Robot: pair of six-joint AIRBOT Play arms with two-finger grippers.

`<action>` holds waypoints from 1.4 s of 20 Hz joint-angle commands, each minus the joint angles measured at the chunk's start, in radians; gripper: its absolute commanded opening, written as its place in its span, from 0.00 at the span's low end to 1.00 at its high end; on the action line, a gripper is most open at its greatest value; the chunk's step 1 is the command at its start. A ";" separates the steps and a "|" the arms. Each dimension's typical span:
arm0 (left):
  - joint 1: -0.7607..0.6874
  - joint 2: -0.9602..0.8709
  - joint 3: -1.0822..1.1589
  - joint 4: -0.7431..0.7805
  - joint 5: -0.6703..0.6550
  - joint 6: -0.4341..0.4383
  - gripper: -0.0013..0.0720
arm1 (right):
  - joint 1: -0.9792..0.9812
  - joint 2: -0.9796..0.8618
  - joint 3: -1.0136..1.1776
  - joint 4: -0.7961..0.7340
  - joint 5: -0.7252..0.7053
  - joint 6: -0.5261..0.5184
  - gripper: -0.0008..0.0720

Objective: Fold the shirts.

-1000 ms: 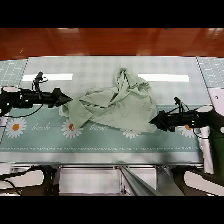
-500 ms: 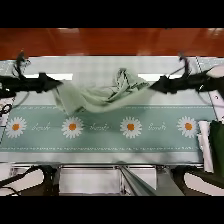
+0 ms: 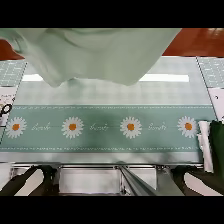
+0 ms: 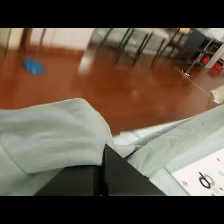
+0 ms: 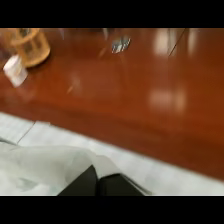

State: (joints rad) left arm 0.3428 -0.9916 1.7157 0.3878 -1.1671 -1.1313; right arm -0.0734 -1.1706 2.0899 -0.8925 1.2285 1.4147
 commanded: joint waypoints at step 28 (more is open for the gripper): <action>-0.147 -0.260 -0.539 0.404 0.309 -0.143 0.05 | 0.000 -0.143 -0.712 -0.171 -0.306 -0.050 0.04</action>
State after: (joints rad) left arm 0.2543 -0.9974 1.1454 0.8707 -1.0035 -1.3186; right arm -0.0734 -1.0988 1.3880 -1.1385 1.0950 1.4006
